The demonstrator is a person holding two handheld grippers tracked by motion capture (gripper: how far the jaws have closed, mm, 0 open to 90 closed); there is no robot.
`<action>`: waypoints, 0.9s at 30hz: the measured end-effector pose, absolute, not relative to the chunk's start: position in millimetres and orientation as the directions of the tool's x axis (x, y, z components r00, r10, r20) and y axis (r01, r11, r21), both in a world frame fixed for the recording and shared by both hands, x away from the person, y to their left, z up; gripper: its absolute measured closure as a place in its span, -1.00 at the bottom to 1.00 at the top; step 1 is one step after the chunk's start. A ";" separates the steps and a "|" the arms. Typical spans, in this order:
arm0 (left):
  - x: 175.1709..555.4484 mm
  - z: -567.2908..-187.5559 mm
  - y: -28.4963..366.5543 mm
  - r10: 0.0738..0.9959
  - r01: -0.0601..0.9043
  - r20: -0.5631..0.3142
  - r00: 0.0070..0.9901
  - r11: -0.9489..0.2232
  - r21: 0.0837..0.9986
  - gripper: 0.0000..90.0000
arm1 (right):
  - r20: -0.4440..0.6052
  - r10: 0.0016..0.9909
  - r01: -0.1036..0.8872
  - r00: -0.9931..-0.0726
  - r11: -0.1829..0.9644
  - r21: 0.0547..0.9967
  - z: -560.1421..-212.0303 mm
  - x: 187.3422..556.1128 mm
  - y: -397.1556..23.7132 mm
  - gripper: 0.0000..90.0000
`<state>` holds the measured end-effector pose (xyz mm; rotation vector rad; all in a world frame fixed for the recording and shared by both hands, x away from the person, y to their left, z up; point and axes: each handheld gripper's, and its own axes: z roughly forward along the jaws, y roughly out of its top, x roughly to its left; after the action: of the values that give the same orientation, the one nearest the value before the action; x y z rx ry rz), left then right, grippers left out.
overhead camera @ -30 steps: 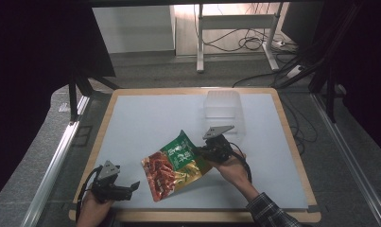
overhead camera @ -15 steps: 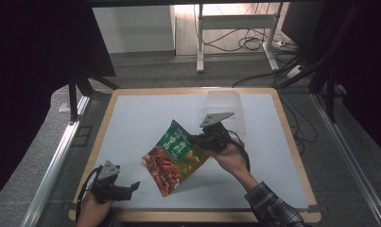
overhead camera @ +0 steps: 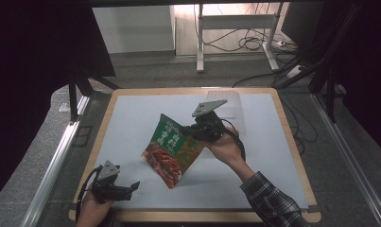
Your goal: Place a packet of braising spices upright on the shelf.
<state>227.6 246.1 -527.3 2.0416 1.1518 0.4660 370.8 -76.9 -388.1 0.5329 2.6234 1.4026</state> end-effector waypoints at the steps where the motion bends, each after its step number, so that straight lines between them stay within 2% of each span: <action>1: 227.6 -527.3 246.1 0.846 0.579 -0.041 0.532 -0.329 0.746 -0.96 | 0.056 0.357 0.245 -0.932 0.511 0.824 -386.4 371.2 -76.2 0.99; 12: 227.8 -527.3 246.3 0.845 0.578 -0.039 0.533 -0.330 0.746 -0.96 | 0.030 0.346 0.214 -0.938 0.508 0.834 -366.4 375.7 -71.3 0.99; 27: 227.6 -527.2 246.9 0.845 0.579 -0.044 0.533 -0.326 0.747 -0.96 | -0.024 0.388 0.192 -0.921 0.508 0.840 -348.3 395.9 -70.0 0.99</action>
<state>227.6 246.9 -527.2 2.0385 1.1503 0.4630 395.9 -70.0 -348.3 0.4962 2.5405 1.3758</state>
